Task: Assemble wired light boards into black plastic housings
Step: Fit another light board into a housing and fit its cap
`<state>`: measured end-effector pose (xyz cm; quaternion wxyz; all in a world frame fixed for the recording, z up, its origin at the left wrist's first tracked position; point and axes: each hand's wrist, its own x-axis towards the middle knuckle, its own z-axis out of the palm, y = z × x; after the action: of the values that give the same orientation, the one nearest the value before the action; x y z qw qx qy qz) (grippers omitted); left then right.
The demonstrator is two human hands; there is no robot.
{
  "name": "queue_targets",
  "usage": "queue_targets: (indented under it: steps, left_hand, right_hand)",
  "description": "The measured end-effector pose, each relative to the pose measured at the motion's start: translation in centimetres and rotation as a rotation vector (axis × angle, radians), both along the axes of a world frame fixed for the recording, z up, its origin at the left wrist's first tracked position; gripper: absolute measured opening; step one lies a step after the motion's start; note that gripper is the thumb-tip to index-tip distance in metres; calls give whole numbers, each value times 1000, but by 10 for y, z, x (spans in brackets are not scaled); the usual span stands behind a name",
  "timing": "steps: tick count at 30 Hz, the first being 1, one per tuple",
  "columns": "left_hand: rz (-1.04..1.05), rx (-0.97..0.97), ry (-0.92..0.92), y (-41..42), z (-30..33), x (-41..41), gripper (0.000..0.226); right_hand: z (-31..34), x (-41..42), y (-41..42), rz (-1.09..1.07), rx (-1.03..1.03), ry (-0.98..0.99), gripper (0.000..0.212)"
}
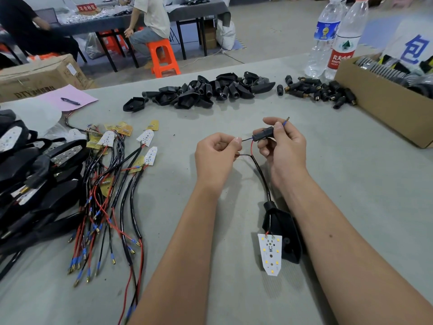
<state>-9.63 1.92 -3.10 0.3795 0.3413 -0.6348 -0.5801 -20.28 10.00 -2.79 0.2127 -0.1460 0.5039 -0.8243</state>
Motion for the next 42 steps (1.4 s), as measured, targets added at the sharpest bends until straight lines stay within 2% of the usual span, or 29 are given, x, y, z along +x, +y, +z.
queue_targets:
  steps: [7,13,17,24,30,36,42]
  left_hand:
    - [4,12,36,7,2,-5,13]
    - [-55,44,56,6,4,-3,10]
    - [-23,99,77,0,3,1,9]
    - [-77,46,85,9,2,-6,6]
    - [-47,137,134,4,1,-2,6]
    - [-49,28,66,3,2,-2,3]
    - [-60,161,111,4,0,2,8]
  right_hand:
    - [2,5,0,70,1,30,27]
    - [3,3,0,44,-42,-48,22]
    - [4,2,-1,23,-67,-105,15]
    - [4,3,1,104,-140,-102,16]
    - [2,1,2,78,-115,-106,15]
    - [0,1,0,128,-67,-96,15]
    - [-1,-1,-1,72,-74,-66,15]
